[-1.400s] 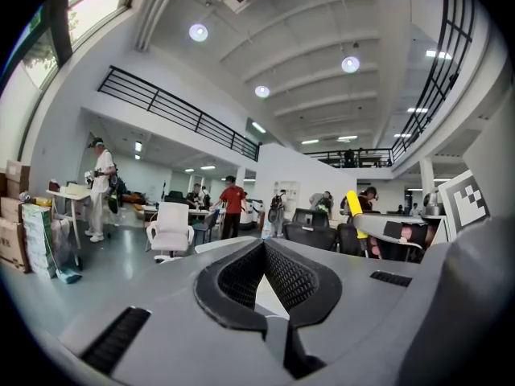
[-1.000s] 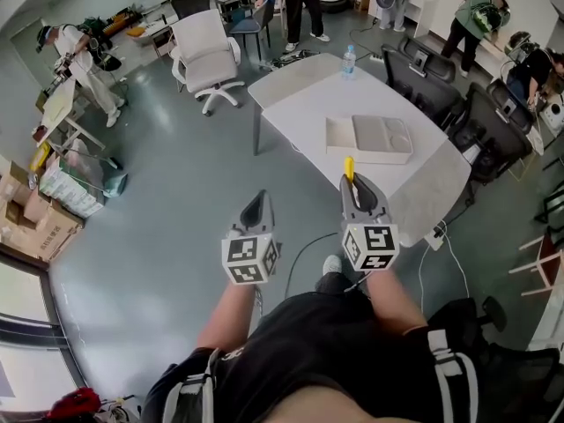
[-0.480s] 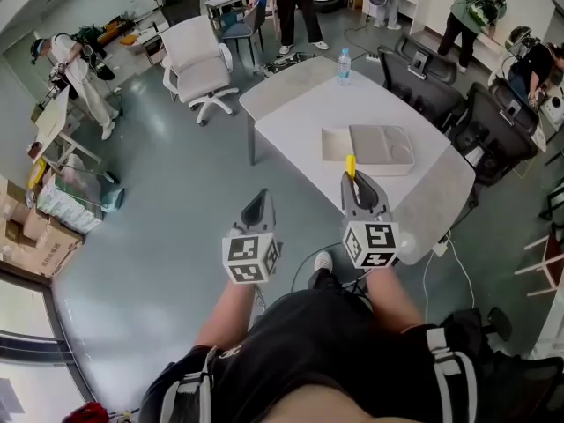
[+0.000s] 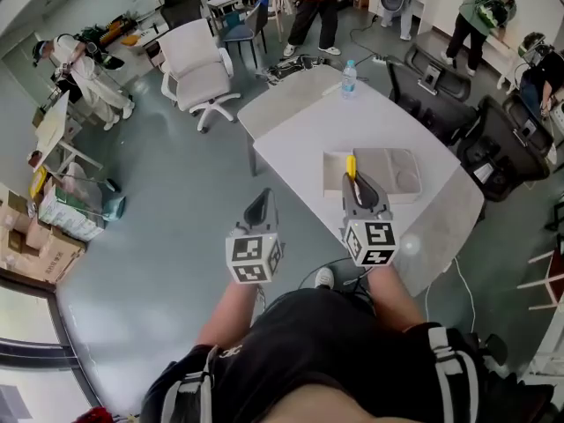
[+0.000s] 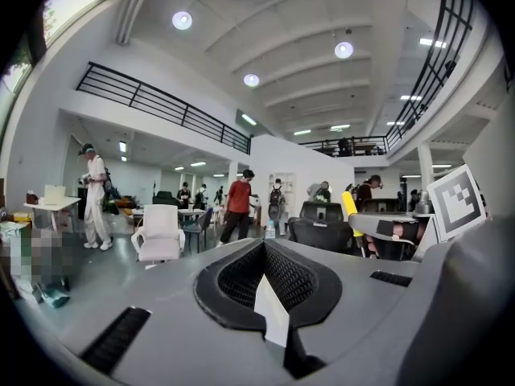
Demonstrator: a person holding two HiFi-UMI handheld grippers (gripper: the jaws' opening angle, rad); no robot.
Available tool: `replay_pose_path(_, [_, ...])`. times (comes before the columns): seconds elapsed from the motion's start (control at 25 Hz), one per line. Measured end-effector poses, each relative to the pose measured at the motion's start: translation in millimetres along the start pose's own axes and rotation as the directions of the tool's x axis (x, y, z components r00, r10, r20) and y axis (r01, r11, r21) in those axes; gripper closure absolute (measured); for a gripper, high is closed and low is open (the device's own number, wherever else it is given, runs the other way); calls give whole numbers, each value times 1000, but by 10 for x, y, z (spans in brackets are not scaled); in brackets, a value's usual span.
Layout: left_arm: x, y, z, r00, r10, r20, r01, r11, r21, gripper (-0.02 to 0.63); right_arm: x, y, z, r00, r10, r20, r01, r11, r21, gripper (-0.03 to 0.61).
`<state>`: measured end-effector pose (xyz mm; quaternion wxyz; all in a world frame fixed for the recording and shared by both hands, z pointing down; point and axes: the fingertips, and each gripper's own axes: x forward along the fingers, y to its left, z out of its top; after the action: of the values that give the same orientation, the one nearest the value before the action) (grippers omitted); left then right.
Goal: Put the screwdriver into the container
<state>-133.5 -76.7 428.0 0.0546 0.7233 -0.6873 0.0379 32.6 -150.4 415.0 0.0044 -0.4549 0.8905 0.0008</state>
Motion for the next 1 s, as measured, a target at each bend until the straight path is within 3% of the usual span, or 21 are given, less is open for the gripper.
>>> replay_pose_path(0.64, [1565,62,90,998,13,-66,-14,1000,-19,611,1264,-936,-197,996,32,-85,-29,999,36,526])
replay_pose_path(1.0, [2095,13,82,994,-73,-78,71,997,-36,611,1474,-1168,-365,991,0,-136,17,992,125,526])
